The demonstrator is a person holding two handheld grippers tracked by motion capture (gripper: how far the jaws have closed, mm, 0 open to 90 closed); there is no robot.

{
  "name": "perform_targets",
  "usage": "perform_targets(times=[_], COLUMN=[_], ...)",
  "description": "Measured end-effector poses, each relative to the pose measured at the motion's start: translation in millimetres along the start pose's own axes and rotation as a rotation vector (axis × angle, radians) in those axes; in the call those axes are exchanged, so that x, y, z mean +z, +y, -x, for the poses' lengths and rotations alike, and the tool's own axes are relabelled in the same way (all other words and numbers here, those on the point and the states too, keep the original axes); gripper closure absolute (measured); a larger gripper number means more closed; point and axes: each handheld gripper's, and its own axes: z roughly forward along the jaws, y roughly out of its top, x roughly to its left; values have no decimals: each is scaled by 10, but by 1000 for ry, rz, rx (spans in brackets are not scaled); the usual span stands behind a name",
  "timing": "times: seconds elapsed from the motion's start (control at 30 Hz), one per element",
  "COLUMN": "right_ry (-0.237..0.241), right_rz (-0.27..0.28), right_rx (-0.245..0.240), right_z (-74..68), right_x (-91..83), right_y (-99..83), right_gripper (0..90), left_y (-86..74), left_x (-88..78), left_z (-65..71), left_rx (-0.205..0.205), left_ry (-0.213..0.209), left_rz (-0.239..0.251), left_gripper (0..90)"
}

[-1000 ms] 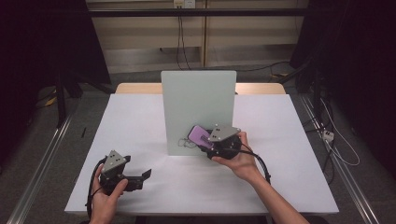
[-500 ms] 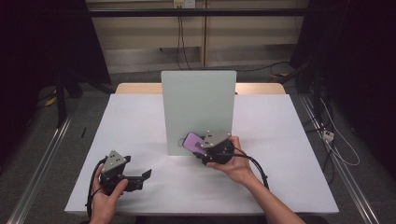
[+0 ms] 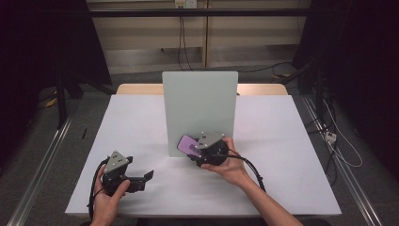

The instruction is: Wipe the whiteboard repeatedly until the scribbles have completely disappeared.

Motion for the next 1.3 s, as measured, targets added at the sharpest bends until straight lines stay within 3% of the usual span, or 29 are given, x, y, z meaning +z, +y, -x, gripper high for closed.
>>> perform_targets(times=[1.3], right_ry=[73], right_rz=[20], right_rx=[-21], right_z=[-215], right_x=[505], right_y=[360], right_gripper=[416], left_y=[-4], left_x=[-24], left_z=[-14], left_rx=[-6], left_ry=[0], left_rz=[11], left_gripper=[52])
